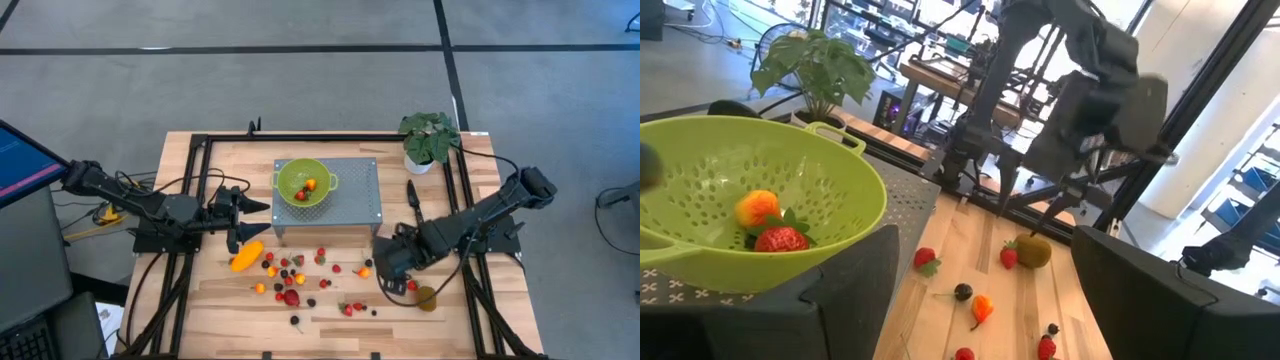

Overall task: Pick & Place Fruit
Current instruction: Put the strawberry into the green strainer bowl on the shelf

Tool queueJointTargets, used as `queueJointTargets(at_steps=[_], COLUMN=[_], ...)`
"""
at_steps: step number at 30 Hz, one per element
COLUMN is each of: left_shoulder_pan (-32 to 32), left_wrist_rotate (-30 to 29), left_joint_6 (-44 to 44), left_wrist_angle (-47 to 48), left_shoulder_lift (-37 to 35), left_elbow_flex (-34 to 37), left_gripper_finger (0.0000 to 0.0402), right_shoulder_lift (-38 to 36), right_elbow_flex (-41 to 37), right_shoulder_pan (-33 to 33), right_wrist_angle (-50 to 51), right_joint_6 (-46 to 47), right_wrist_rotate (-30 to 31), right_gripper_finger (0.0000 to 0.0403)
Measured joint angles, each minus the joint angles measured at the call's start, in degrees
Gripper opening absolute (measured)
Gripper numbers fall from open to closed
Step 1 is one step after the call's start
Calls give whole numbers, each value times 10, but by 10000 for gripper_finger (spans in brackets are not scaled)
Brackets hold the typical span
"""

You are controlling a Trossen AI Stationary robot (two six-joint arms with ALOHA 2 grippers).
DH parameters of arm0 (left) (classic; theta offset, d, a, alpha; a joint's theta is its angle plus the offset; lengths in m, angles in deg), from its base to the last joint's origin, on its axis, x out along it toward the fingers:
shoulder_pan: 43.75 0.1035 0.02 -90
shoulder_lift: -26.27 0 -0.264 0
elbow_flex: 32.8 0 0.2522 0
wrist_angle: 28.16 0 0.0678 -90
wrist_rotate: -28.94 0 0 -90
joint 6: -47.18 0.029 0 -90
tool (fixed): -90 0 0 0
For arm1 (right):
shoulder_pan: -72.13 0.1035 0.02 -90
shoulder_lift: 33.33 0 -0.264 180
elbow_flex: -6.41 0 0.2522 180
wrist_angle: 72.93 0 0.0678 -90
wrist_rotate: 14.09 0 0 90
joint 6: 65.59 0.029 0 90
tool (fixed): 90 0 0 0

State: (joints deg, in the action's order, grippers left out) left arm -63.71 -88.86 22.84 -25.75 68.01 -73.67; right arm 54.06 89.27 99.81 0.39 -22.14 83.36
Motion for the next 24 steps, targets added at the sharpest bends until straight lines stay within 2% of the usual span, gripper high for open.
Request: queueJointTargets(at_steps=[12, 19, 24], left_shoulder_pan=[0, 0, 0], left_wrist_rotate=[0, 0, 0], left_joint_6=[0, 0, 0], left_wrist_angle=[-3, -3, -3], left_shoulder_lift=[0, 0, 0], left_elbow_flex=[0, 0, 0], left_gripper_finger=[291, 291, 291], right_shoulder_lift=[0, 0, 0], right_elbow_flex=[-57, -94, -120], right_shoulder_pan=[79, 107, 125], right_wrist_angle=[-1, -2, -38], right_joint_6=[172, 233, 256], right_wrist_rotate=[0, -1, -3], right_gripper_finger=[244, 244, 244])
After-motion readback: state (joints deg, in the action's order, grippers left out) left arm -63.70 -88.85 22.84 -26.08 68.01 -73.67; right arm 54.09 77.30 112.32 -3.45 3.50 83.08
